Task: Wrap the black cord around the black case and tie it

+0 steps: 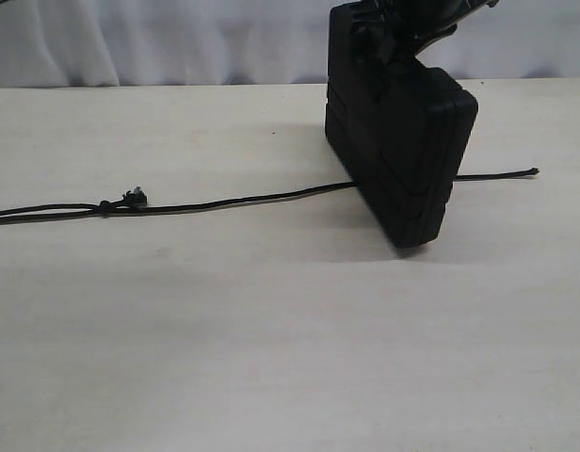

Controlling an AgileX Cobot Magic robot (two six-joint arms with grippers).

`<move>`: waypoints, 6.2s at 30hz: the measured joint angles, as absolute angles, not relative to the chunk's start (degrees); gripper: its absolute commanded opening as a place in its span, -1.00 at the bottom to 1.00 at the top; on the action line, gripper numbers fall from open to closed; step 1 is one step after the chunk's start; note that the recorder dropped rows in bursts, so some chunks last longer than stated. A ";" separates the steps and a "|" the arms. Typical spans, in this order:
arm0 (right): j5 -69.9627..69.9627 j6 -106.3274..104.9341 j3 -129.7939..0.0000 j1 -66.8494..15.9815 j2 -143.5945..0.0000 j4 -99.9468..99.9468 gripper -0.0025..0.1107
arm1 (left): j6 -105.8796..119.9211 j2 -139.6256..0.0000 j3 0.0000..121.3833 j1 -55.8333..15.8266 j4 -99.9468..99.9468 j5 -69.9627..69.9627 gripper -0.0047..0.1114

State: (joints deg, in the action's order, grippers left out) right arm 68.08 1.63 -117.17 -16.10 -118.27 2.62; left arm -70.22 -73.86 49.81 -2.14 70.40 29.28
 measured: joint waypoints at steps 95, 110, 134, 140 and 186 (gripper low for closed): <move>67.95 -1.67 -117.17 -16.10 -118.27 2.51 -0.88 | 60.98 -127.25 85.03 -18.71 -26.02 -55.86 -0.12; 67.95 -1.91 -117.17 -16.10 -118.27 2.51 -0.88 | 12.99 -128.04 85.65 -18.86 -22.11 -36.52 -0.92; 67.95 -2.01 -117.17 -16.10 -118.27 2.51 -0.88 | 12.28 -124.56 74.13 -11.92 -36.65 -21.60 -0.69; 67.95 -2.01 -117.17 -16.10 -118.27 2.51 -0.88 | 13.68 -124.03 74.13 -11.39 -32.43 -24.12 -0.02; 67.95 -2.35 -117.17 -16.10 -118.27 2.51 -0.88 | 109.27 -120.65 72.77 -17.92 2.90 -27.31 -0.20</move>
